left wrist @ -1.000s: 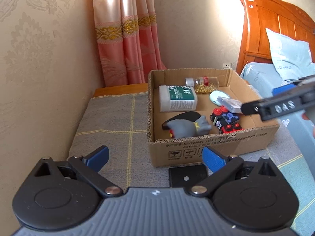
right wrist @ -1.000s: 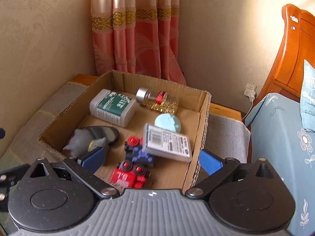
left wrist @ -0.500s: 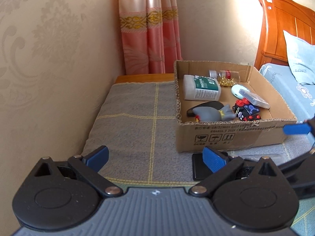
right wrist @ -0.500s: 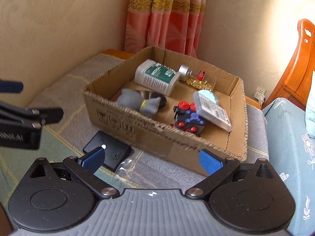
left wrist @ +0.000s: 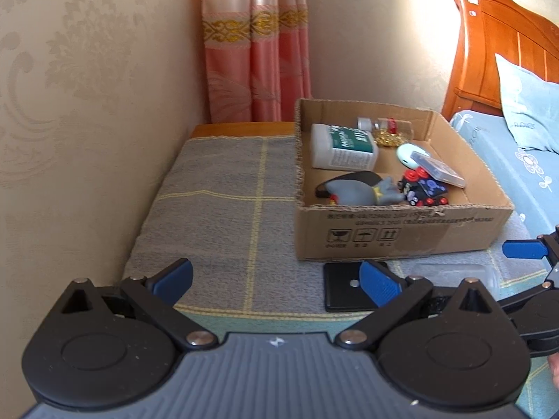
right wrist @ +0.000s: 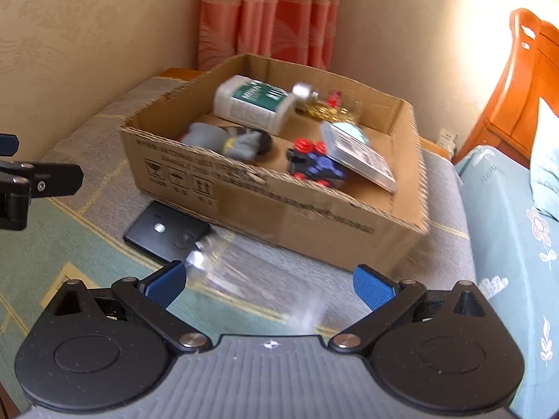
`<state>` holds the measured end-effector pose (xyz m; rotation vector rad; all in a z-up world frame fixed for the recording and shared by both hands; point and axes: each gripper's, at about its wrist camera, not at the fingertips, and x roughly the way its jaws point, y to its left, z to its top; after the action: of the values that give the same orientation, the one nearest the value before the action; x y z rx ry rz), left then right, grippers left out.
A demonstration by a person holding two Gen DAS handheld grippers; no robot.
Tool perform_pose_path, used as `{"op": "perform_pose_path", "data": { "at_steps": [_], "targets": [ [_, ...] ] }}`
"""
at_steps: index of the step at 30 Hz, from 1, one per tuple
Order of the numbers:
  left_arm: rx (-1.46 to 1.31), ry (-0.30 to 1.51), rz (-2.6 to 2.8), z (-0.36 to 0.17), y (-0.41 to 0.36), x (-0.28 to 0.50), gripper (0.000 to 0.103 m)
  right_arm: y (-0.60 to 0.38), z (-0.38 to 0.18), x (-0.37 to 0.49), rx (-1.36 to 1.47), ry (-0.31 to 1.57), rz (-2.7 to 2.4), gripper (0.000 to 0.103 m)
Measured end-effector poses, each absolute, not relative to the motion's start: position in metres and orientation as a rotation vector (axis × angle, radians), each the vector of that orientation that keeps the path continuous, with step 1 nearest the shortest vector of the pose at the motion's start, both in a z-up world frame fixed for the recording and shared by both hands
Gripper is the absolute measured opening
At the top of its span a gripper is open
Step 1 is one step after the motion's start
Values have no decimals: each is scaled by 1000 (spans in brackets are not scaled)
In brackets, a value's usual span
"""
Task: Organize rigid objects
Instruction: 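Grasp black square pad with left tool while right tool grasps clear plastic cup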
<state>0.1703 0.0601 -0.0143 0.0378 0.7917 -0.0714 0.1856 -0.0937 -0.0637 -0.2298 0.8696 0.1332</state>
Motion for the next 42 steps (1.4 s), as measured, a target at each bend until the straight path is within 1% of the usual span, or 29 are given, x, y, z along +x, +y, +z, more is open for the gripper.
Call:
{"op": "perform_pose_path", "data": {
  "at_steps": [10,13,18,22,32,37,39,42],
  "targets": [
    [38,820,-123,-26,41,181,101,-140,-76,165,-168,888,108,103],
    [86,821,-111,-35,33,186,101,-148,-80,161,-158,897,101,103],
    [170,886,-124,-56,14,198,101,-156,-79,159,-137,895,92,103],
    [199,902,-175,-66,-3,195,101,-161,-76,154,-143,888,90,103],
    [128,932,-294,-75,-20,193,101,-176,-88,145,-141,931,113,103],
    [107,915,-235,-84,-9,199,101,-176,-102,146,-127,971,125,103],
    [98,925,-215,-89,-5,203,99,-175,-104,146,-125,962,132,103],
    [73,919,-213,-93,0,204,98,-174,-104,146,-130,956,139,103]
  ]
}}
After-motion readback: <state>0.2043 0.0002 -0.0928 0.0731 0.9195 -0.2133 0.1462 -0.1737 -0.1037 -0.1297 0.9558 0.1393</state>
